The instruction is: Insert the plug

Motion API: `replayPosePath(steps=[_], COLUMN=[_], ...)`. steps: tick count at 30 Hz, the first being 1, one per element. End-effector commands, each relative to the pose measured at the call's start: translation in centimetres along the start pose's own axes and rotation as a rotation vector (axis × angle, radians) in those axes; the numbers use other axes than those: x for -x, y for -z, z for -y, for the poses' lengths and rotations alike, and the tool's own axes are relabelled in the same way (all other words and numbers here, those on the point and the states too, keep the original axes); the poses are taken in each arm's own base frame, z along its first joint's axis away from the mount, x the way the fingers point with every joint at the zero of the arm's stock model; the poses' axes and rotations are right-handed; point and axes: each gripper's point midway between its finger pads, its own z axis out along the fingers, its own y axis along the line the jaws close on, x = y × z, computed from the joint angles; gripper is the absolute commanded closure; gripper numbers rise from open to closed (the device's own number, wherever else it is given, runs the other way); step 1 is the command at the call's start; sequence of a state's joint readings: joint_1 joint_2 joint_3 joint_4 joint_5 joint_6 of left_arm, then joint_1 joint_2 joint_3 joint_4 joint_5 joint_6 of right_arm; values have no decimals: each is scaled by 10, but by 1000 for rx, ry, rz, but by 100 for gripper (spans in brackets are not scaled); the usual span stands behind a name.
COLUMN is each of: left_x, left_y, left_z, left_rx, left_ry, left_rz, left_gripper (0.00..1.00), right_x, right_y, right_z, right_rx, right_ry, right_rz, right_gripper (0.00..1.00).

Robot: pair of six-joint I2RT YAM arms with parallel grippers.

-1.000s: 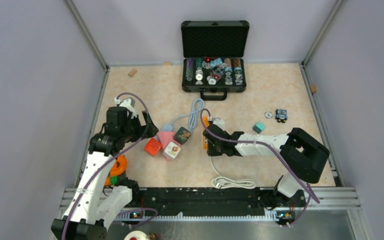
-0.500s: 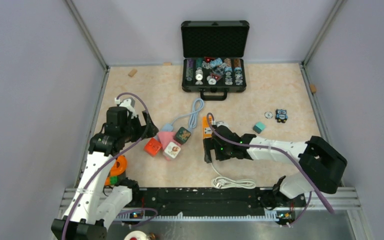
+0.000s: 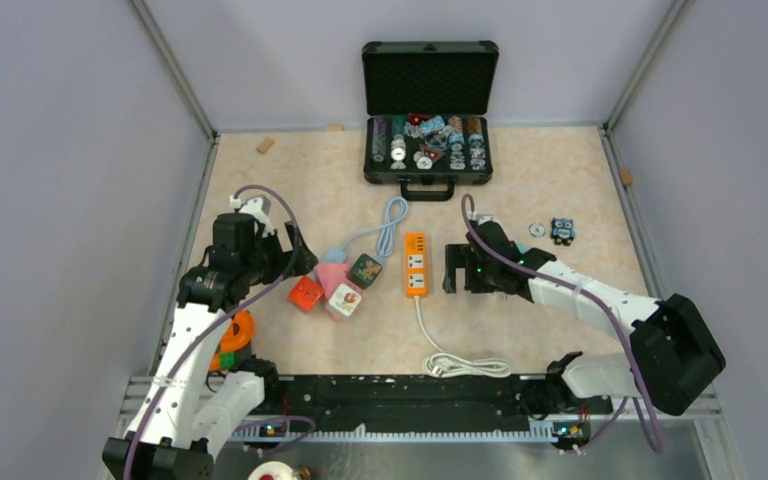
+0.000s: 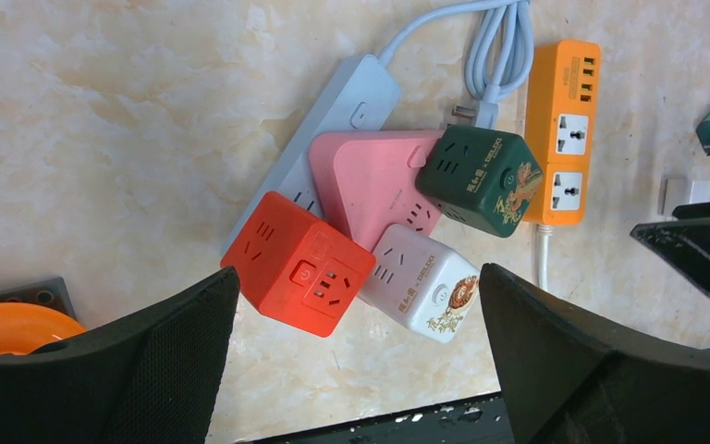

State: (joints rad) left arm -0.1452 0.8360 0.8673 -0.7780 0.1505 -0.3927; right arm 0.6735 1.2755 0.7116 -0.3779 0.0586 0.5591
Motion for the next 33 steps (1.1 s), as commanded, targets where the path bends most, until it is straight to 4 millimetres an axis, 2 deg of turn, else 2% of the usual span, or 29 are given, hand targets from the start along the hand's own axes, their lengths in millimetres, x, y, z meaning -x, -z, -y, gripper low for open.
replayPosePath(steps=[1,5,8,17,20,28,33], left_x=[7,7,6,5,4,3,3], left_y=[-1,-2,-3,-4,-3,-5,-5], left_z=[6,6,7,7,10,9,10], left_rx=[-33,-34,-38,-39,-57,-54,-54], left_ry=[-20,-21,-21,-20,-23,-22,-23], left_rz=[31,28,20,12,7,1,2], left_gripper=[1,1,1,1,1,1,1], right_x=[34,39,32,11,8,10,5], right_y=[23,34,37,17,5,-15,-23], right_z=[37,69,82,101,102,106,107], right_rx=[-205,-387,-449,-494,-424,-352,-350], right_ry=[23,20,-3,-32,-67,-85,-71], right_rz=[88,101,102,44,23,4,-23], right_gripper=[1,1,2,7,17,29,48])
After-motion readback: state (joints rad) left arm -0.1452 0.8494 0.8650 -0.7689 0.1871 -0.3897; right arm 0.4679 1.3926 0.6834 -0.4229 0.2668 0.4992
